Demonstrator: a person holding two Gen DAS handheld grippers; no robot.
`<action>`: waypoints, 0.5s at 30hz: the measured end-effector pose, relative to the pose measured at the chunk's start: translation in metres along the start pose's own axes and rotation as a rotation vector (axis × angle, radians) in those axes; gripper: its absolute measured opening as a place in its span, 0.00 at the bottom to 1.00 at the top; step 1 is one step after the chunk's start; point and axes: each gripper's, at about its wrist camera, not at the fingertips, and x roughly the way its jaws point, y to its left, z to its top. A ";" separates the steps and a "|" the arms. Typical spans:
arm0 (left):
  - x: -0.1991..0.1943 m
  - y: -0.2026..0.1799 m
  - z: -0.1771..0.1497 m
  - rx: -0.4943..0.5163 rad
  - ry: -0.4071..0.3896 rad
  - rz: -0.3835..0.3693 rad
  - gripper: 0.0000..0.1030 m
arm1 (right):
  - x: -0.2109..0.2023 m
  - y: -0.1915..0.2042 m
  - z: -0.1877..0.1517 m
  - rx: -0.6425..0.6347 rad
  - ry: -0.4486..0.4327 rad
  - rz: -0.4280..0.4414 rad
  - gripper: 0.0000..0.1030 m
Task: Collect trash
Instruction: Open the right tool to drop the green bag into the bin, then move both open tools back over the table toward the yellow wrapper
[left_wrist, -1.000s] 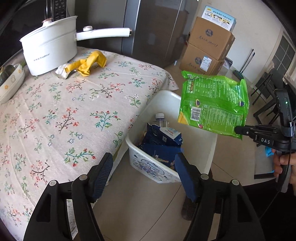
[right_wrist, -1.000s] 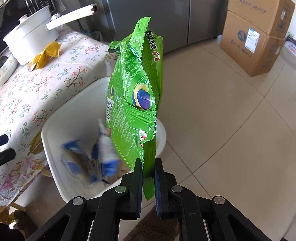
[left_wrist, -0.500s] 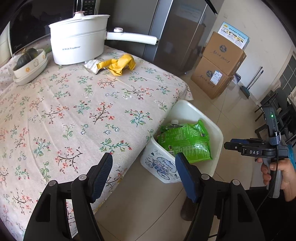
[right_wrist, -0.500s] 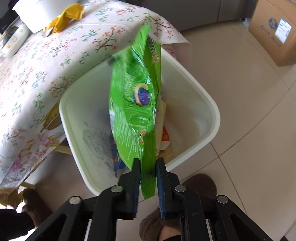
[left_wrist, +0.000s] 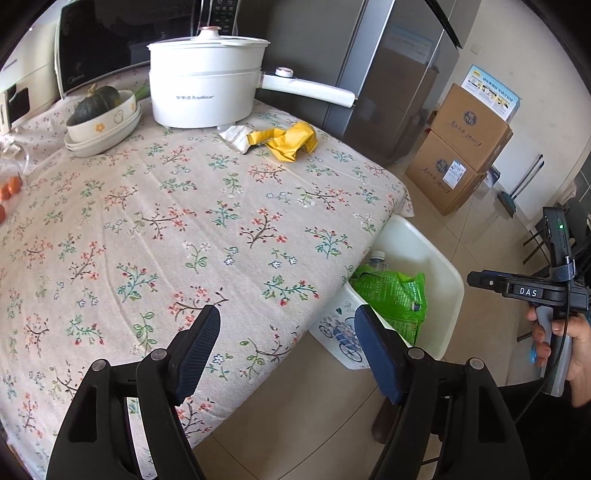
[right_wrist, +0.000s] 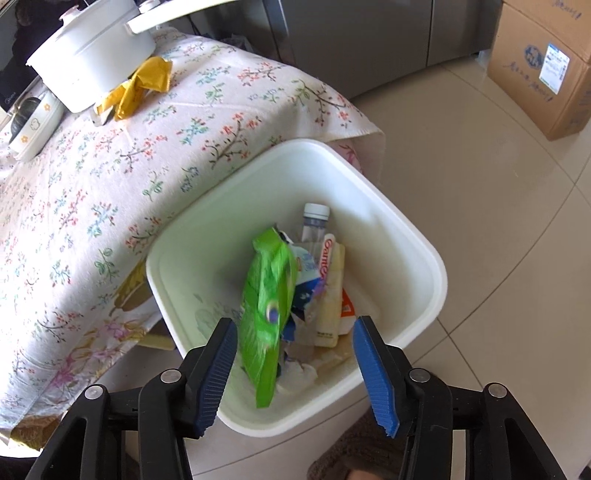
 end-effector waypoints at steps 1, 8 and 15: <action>-0.001 0.004 0.001 -0.008 -0.002 0.009 0.77 | -0.001 0.003 0.002 -0.003 -0.005 0.003 0.59; -0.011 0.034 0.009 -0.072 -0.024 0.077 0.89 | -0.004 0.033 0.018 -0.034 -0.042 0.005 0.64; -0.025 0.059 0.027 -0.091 -0.066 0.153 1.00 | -0.004 0.075 0.038 -0.079 -0.093 0.000 0.76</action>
